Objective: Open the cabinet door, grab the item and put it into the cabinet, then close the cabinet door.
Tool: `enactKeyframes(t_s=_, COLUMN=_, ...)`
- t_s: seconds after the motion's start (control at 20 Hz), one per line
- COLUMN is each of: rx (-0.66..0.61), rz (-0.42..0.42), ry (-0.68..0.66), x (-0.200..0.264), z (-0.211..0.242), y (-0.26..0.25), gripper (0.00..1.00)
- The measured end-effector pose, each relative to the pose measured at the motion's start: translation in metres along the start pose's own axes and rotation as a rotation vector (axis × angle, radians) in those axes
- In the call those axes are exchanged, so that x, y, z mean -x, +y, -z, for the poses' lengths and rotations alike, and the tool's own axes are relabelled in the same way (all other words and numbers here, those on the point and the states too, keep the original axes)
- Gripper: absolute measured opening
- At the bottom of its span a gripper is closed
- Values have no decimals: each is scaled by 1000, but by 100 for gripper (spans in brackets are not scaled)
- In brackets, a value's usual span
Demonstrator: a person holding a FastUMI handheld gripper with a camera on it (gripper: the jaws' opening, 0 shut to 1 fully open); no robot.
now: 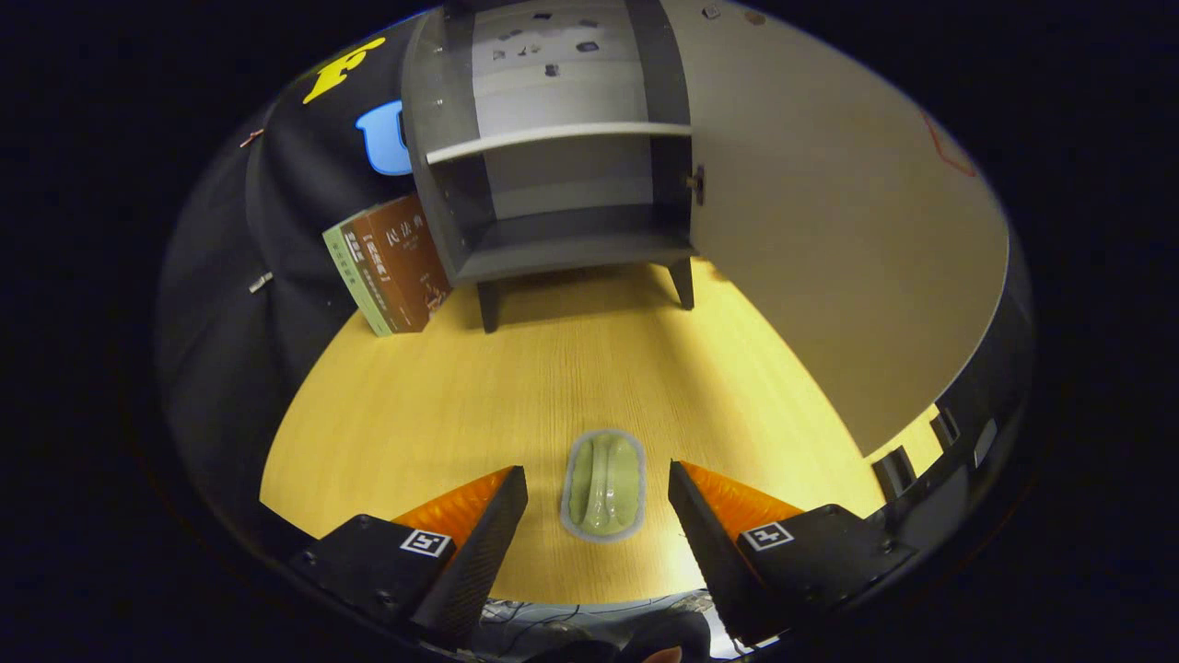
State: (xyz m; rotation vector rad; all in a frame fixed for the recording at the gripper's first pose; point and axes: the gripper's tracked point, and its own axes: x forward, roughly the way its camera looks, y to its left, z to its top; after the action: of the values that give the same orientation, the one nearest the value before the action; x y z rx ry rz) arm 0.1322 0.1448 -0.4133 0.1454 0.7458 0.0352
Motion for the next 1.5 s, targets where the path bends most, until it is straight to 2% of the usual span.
enactKeyframes(t_s=0.1, rx=-7, rz=5, ry=29, x=-25, z=16, y=2, gripper=96)
enactKeyframes(t_s=0.15, rx=-8, rz=19, ry=42, x=-37, z=22, y=2, gripper=83)
enactKeyframes(t_s=0.3, rx=11, rz=77, ry=85, x=-65, z=42, y=-8, gripper=67)
enactKeyframes(t_s=0.45, rx=8, rz=94, ry=115, x=-78, z=48, y=-7, gripper=28)
enactKeyframes(t_s=0.5, rx=9, rz=95, ry=124, x=-78, z=48, y=-9, gripper=27)
enactKeyframes(t_s=0.55, rx=7, rz=97, ry=114, x=-79, z=45, y=-10, gripper=19)
enactKeyframes(t_s=0.75, rx=1, rz=78, ry=61, x=-67, z=19, y=-5, gripper=19)
enactKeyframes(t_s=0.95, rx=10, rz=65, ry=-3, x=-24, z=-33, y=-1, gripper=19)
enactKeyframes(t_s=1.25, rx=-24, rz=34, ry=-175, x=57, z=-150, y=10, gripper=19)
enactKeyframes(t_s=1.5, rx=16, rz=-2, ry=-286, x=101, z=-257, y=24, gripper=19)
